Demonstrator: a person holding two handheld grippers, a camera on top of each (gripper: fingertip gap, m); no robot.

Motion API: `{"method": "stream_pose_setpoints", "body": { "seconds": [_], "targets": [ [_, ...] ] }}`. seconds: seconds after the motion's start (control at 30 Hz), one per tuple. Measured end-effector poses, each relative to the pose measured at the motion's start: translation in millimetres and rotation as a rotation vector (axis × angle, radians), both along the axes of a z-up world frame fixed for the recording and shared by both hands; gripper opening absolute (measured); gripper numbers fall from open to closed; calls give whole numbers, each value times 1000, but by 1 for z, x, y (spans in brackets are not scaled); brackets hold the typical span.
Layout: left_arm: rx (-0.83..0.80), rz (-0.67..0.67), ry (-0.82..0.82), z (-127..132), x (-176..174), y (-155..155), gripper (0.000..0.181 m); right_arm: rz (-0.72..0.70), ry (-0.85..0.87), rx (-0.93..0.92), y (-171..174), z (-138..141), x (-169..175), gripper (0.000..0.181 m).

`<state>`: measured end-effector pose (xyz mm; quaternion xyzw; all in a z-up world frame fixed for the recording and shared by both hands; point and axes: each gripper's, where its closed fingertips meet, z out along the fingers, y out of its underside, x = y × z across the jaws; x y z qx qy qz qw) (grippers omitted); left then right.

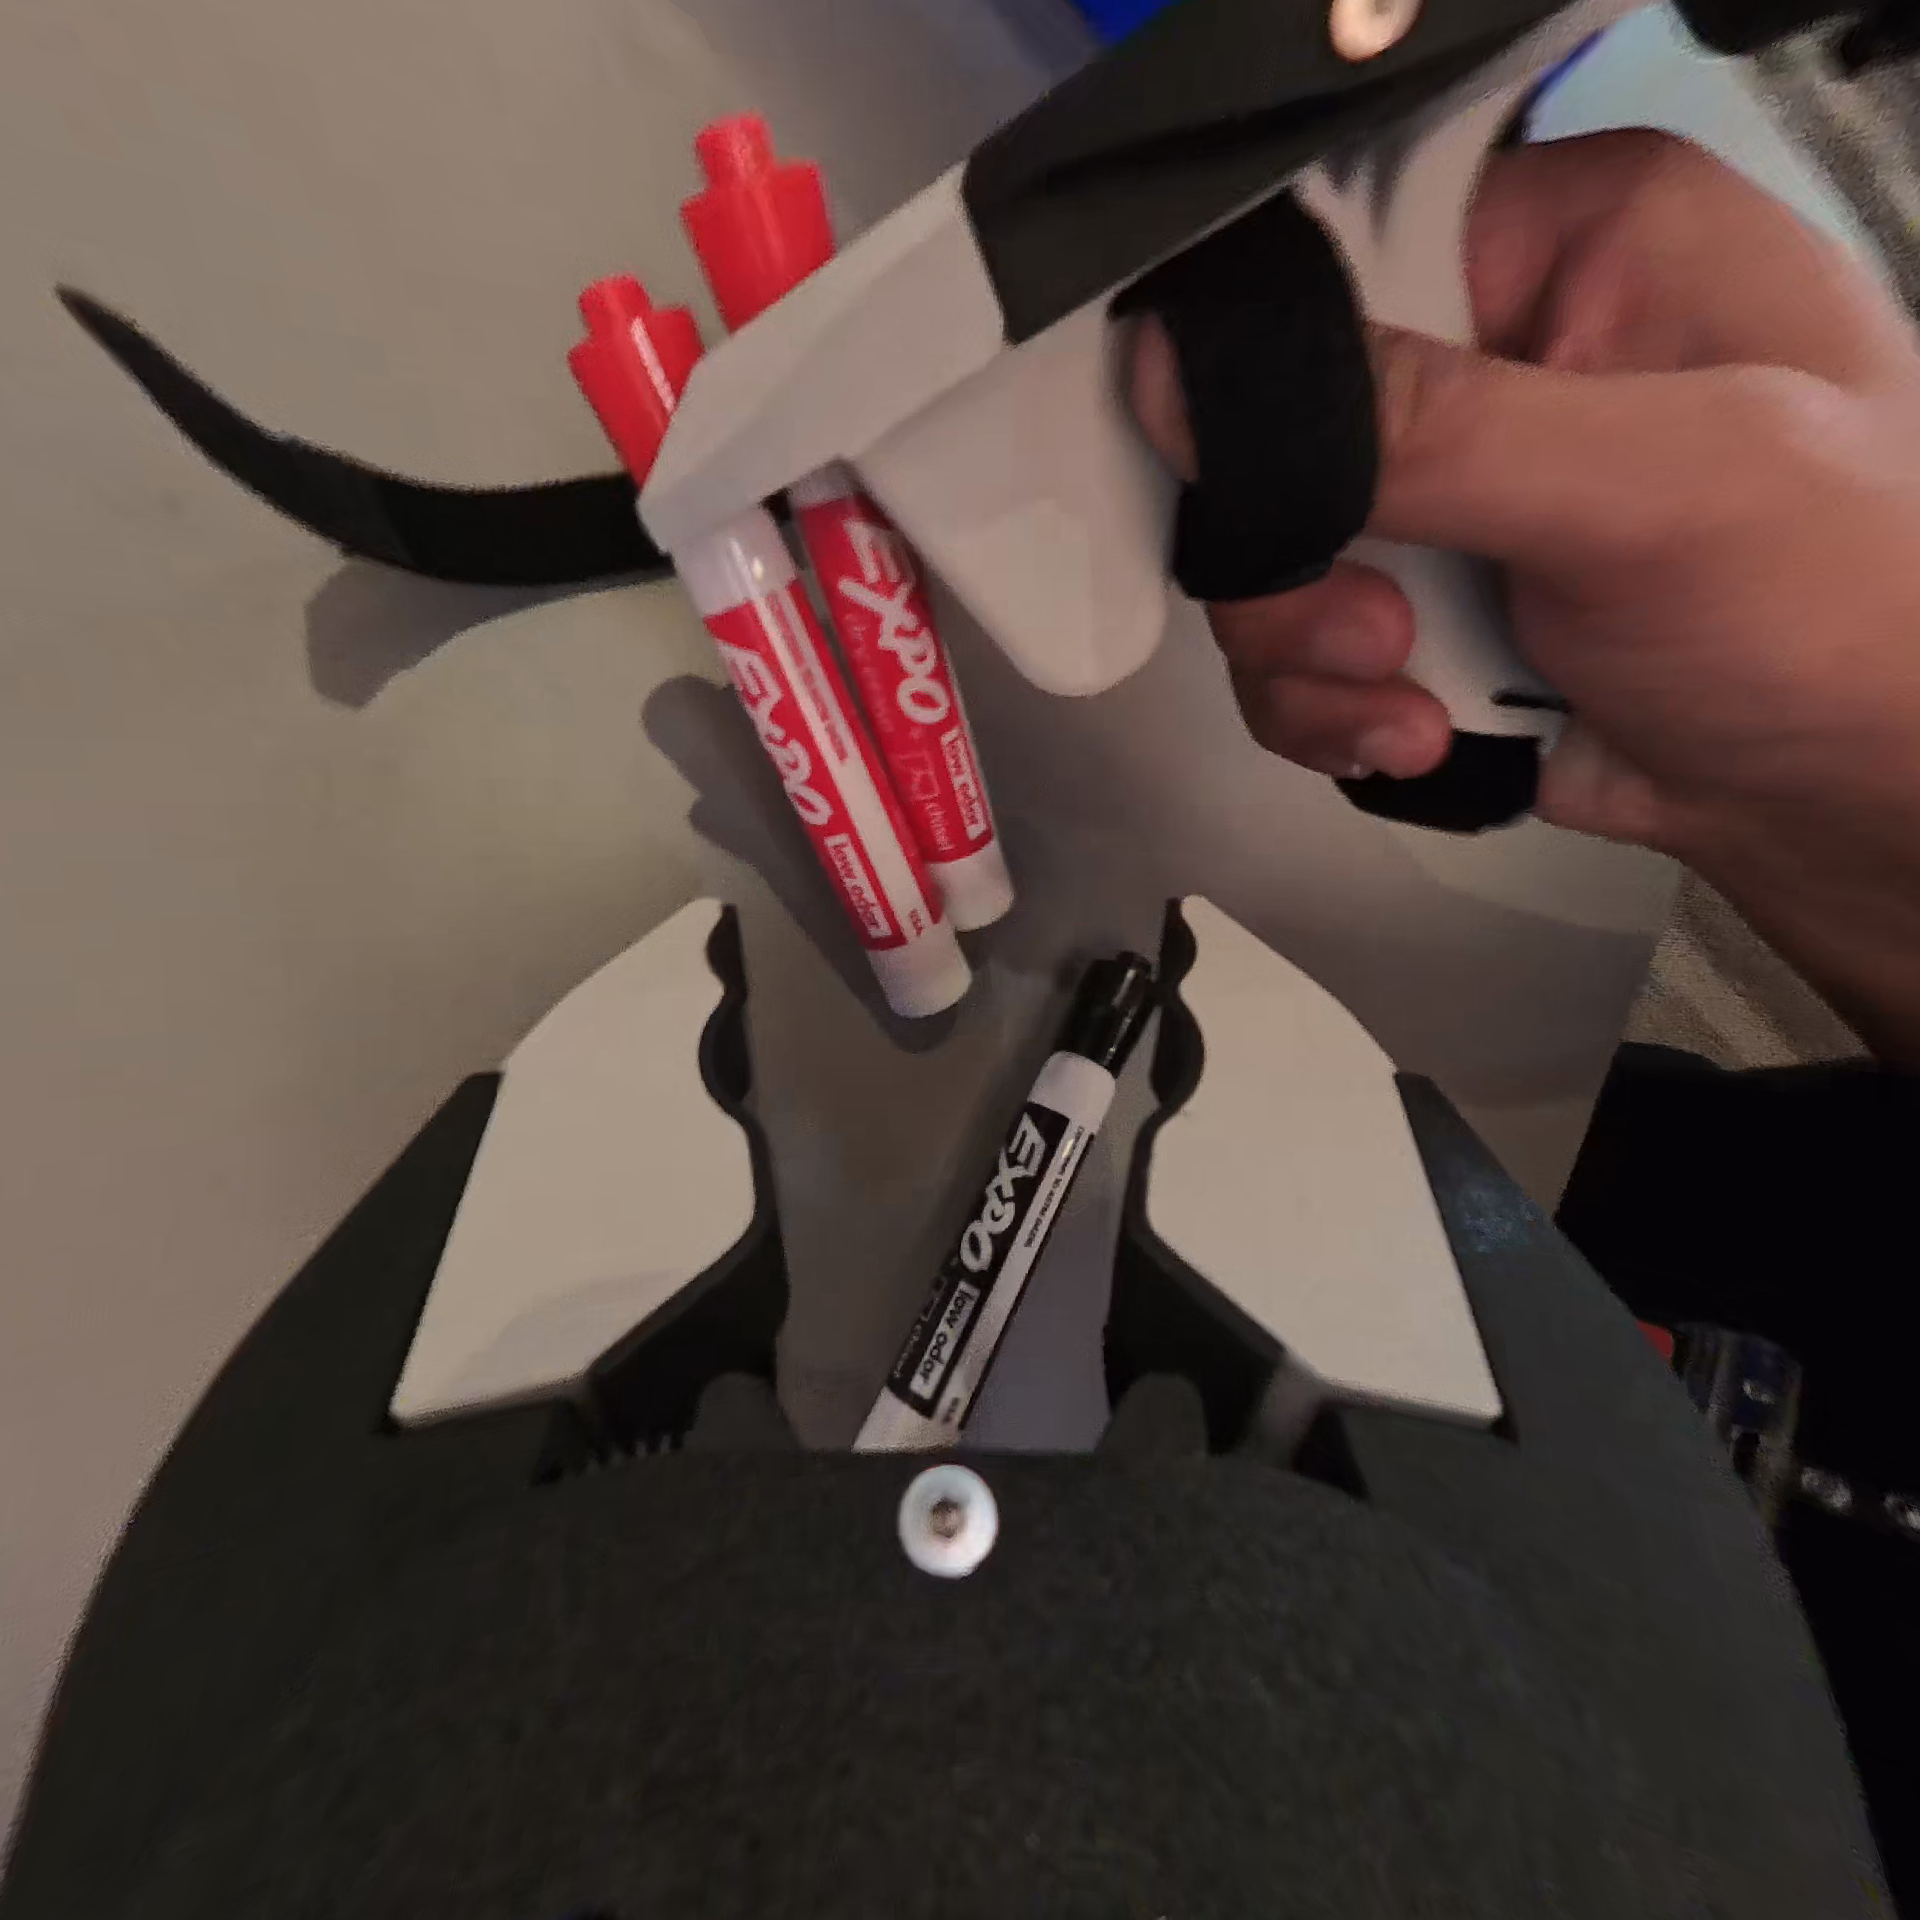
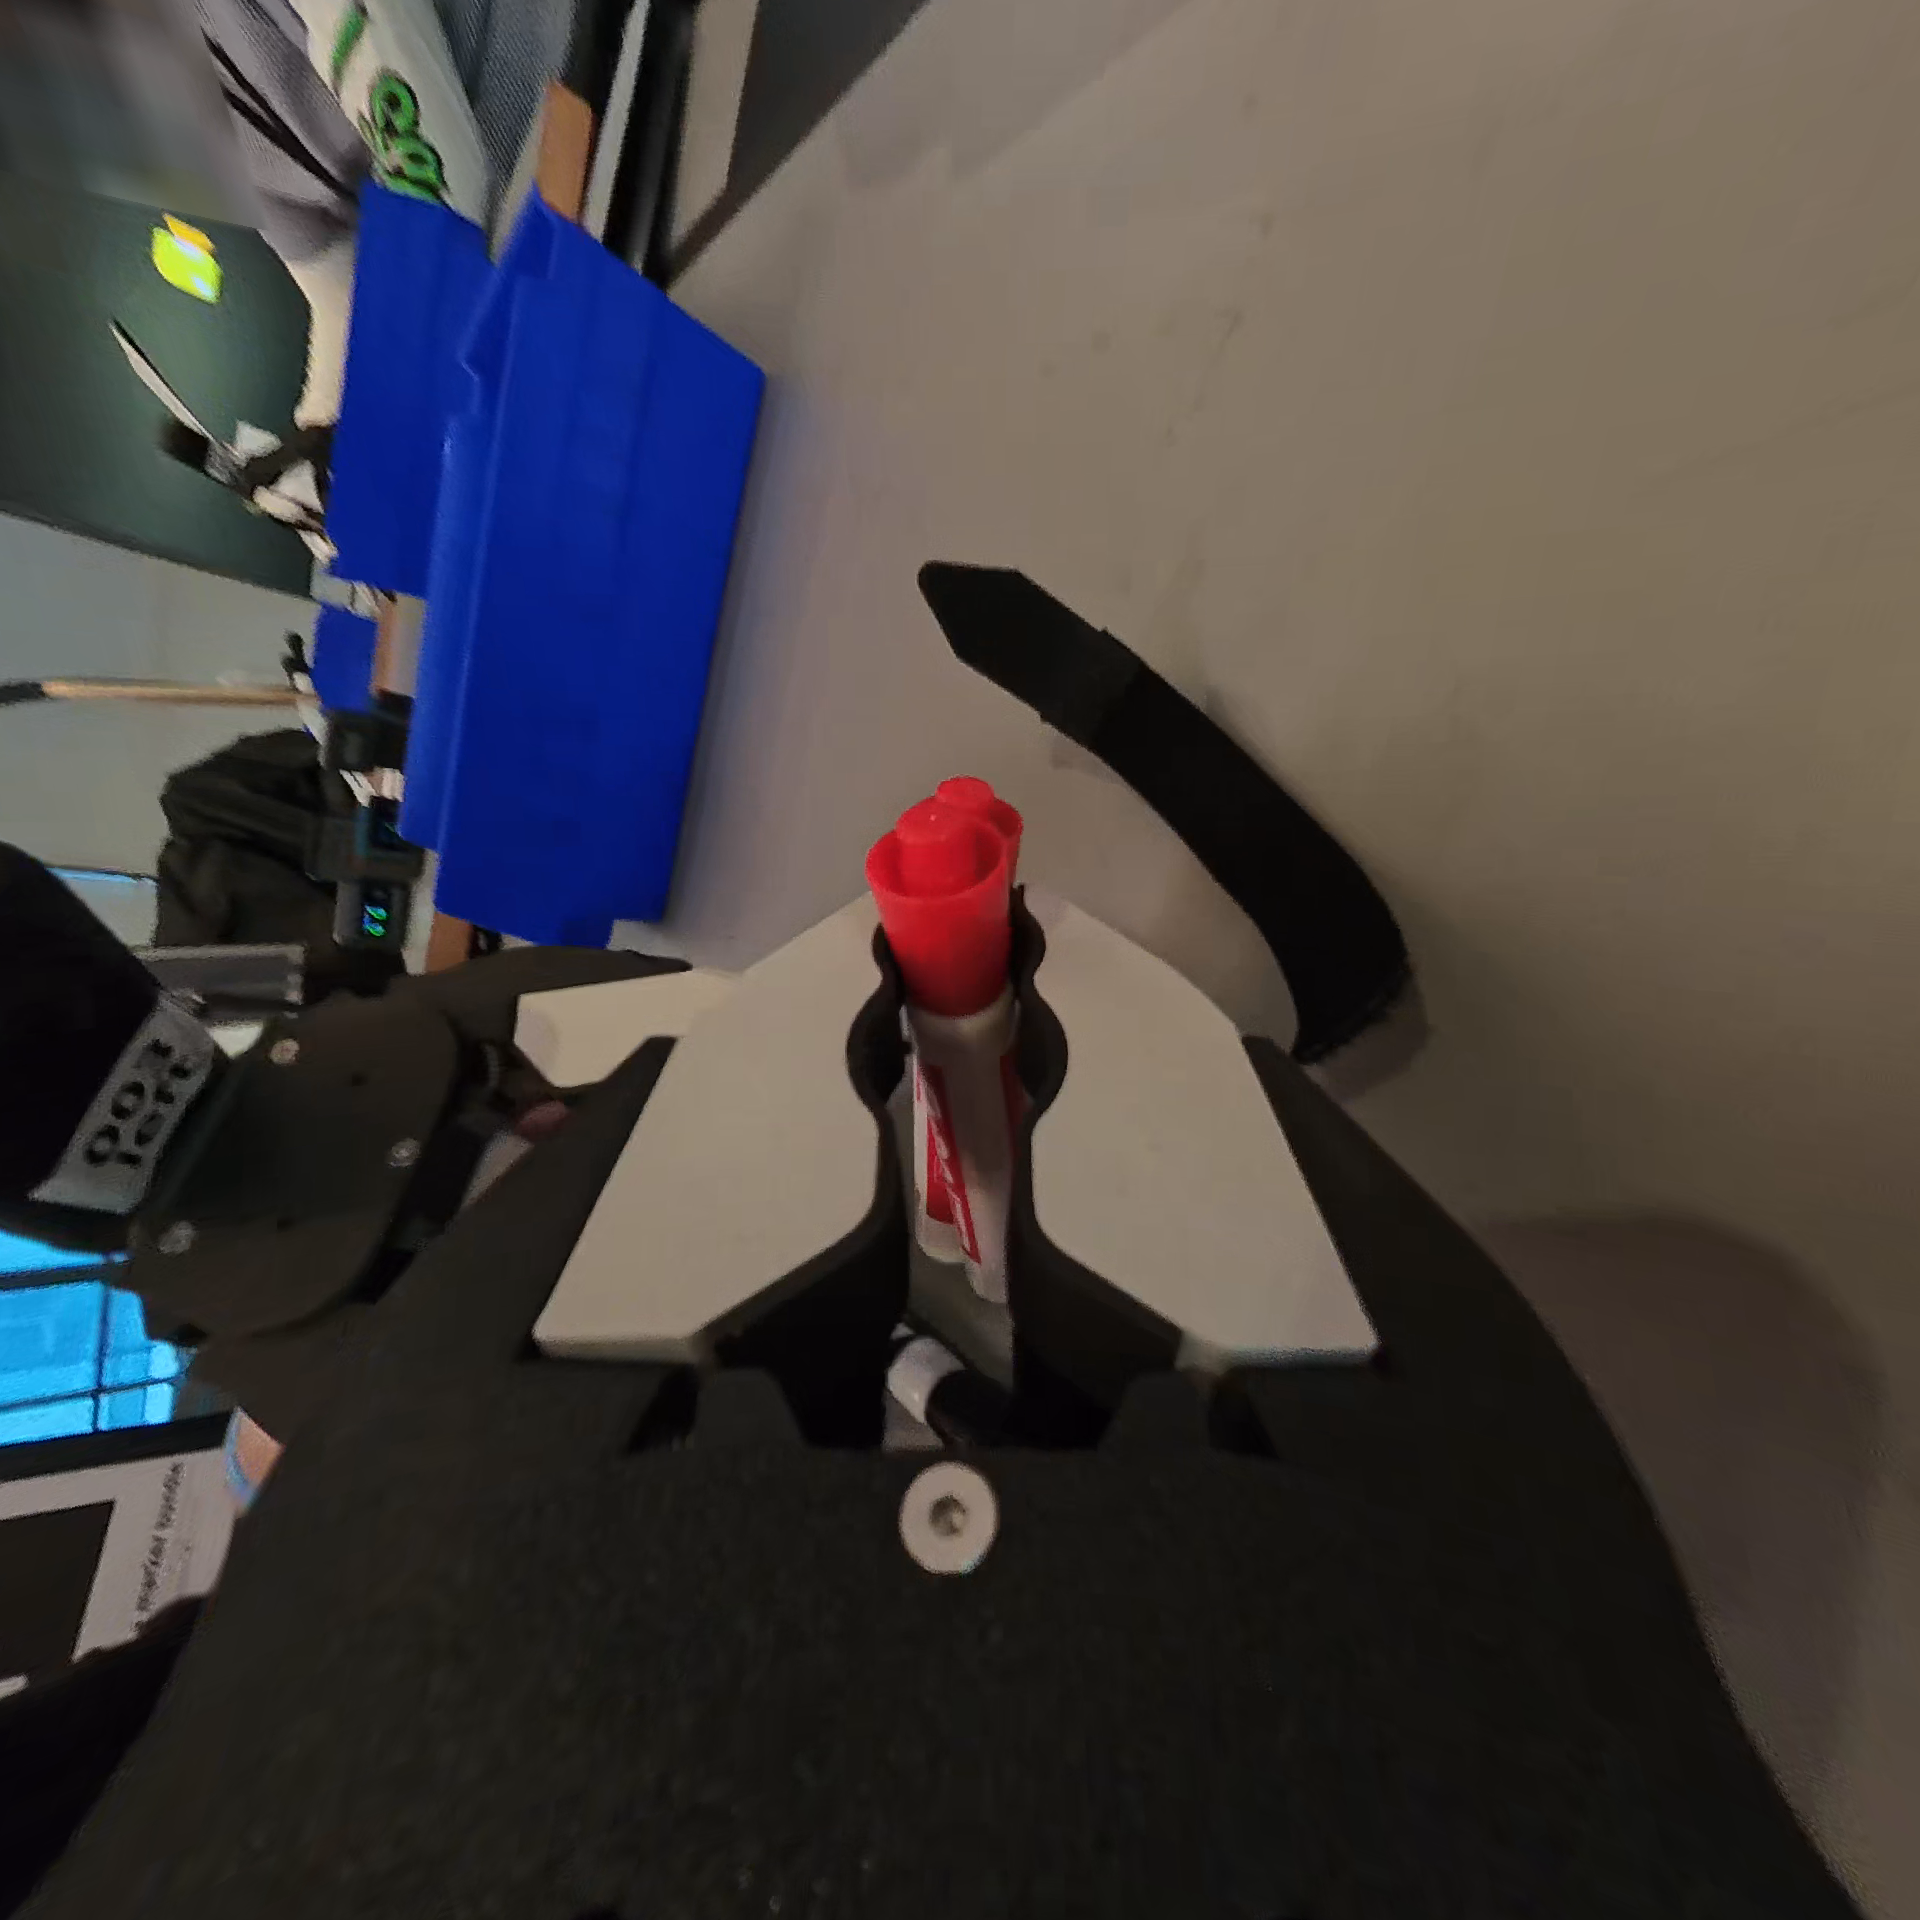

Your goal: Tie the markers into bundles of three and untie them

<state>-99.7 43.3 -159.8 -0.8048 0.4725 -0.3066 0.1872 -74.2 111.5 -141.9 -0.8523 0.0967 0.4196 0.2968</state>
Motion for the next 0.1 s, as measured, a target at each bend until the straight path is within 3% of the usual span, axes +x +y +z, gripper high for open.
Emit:
{"method": "stream_pose_setpoints", "body": {
  "seconds": [0.1],
  "targets": [
    [104,76,166,-10,-7,19,85,-23,91,9,3,5,-3,19]
  ]
}}
